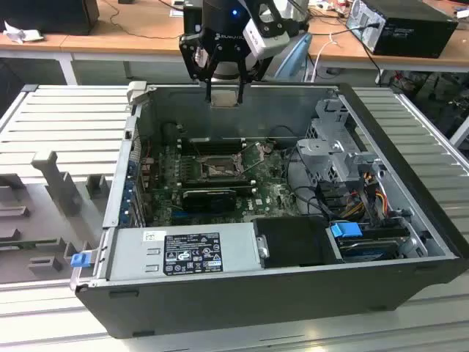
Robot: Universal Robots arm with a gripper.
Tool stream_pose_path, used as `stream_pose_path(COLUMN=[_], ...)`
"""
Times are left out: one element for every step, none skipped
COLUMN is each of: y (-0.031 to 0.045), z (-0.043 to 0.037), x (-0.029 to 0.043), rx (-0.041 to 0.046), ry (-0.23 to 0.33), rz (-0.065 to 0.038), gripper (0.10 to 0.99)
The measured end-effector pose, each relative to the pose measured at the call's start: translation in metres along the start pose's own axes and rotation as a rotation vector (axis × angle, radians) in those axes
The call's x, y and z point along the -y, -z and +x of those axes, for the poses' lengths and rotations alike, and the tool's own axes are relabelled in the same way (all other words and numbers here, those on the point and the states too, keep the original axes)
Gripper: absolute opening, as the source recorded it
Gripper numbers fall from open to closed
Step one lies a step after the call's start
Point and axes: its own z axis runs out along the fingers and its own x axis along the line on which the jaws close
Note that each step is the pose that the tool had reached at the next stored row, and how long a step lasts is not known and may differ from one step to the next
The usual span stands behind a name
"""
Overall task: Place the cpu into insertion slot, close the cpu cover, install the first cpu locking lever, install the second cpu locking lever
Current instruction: 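Place the cpu into insertion slot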
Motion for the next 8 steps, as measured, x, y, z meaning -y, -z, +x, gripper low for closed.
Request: stream_pose_path(y=[-0.0001, -0.0005, -0.0009, -0.0015, -0.0018, -0.002, -0.0021, -0.0024], z=[0.0, 0.0, 0.0, 0.0, 0.0, 0.0, 0.0, -0.0001], x=[0.0, 0.0, 0.0001, 0.0004, 0.0005, 0.0005, 0.0006, 0.0006], rx=[0.0024, 0.0077, 0.0094, 0.0097, 0.0095, 0.0095, 0.0093, 0.009], ry=[-0.027, -0.086, -0.105, -0.107, -0.107, -0.107, -0.107, -0.107], rz=[0.0, -0.002, -0.002, -0.002, -0.002, -0.002, -0.002, -0.002], gripper=[0.541, 0.541, 0.541, 0.541, 0.541, 0.541, 0.541, 0.541])
